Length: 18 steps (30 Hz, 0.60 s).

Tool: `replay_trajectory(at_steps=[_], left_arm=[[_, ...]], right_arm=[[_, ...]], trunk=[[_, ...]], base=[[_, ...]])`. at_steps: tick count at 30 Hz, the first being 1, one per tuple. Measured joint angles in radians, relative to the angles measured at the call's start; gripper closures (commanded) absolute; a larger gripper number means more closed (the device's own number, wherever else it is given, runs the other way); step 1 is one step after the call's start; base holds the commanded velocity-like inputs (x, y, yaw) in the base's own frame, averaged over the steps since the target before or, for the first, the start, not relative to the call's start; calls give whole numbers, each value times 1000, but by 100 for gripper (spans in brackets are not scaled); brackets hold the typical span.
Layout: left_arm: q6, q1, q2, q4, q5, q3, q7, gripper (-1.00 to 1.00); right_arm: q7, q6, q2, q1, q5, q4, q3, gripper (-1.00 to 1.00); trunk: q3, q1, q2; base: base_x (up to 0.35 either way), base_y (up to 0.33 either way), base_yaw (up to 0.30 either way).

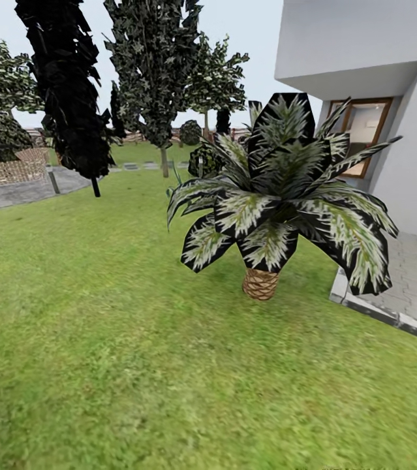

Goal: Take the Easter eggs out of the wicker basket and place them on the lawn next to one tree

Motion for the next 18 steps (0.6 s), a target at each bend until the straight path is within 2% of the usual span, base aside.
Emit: replay_trajectory(at_steps=[12,18], left_arm=[[-1,0,0,-1,0,0,0,-100],[-1,0,0,-1,0,0,0,-100]], right_arm=[[0,0,0,0,0,0,0,-100],[0,1,0,0,0,1,0,-100]], trunk=[[14,0,0],[18,0,0]], base=[[126,107,-210],[213,198,-91]])
